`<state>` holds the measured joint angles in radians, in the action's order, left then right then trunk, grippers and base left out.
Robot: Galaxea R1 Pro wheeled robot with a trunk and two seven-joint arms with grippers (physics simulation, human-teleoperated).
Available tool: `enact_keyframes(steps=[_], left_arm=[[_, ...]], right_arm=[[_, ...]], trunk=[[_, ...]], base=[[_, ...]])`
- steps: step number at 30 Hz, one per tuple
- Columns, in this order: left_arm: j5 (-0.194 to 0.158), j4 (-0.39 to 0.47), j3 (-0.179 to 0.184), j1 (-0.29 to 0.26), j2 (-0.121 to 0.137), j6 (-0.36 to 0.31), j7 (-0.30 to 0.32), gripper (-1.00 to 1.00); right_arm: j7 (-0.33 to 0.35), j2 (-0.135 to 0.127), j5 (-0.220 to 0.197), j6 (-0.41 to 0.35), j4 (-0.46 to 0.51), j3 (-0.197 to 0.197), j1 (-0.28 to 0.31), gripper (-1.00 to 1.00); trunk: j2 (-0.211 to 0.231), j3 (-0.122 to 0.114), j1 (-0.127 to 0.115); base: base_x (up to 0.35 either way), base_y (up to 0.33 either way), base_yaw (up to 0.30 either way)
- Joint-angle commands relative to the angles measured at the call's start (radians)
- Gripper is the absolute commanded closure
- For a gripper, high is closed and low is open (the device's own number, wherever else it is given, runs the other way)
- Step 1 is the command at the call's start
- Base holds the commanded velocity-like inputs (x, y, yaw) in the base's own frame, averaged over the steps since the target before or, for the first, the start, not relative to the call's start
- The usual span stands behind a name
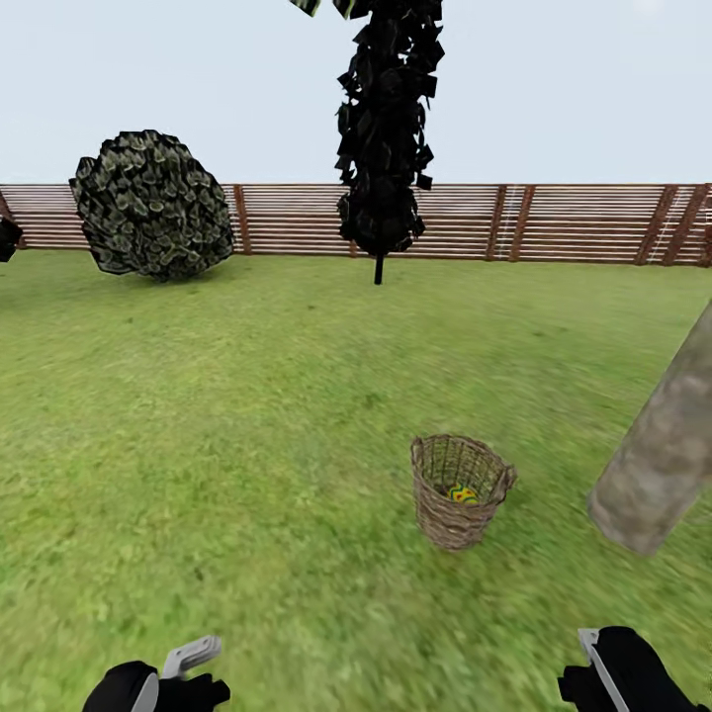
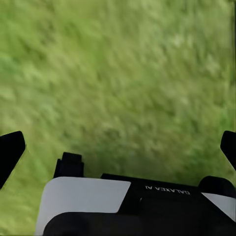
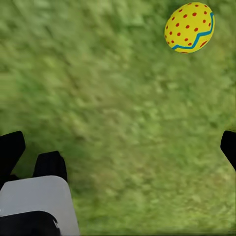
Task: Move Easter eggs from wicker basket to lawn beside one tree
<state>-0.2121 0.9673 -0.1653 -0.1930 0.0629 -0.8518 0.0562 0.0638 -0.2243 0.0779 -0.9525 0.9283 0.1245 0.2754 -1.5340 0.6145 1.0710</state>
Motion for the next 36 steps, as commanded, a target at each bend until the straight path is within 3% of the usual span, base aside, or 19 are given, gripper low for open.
enact_keyframes(steps=[1,9,36], left_arm=[[0.002,0.001,-0.002,0.0,0.0,-0.005,0.005,-1.0],[0.005,0.001,0.0,0.0,-0.003,-0.006,0.005,-1.0],[0.008,-0.002,0.003,0.0,-0.005,-0.004,0.005,-1.0]], right_arm=[[0.007,0.0,0.008,-0.005,0.001,0.001,0.001,-1.0],[0.007,-0.003,0.008,-0.006,0.005,0.002,0.001,-1.0],[0.007,-0.009,0.008,-0.006,0.01,0.007,0.001,-1.0]], trunk=[[0.007,-0.003,-0.004],[0.028,-0.017,-0.015],[0.217,-0.117,-0.119]], base=[[0.175,0.297,-0.29],[0.173,0.3,-0.29],[0.187,0.301,-0.29]])
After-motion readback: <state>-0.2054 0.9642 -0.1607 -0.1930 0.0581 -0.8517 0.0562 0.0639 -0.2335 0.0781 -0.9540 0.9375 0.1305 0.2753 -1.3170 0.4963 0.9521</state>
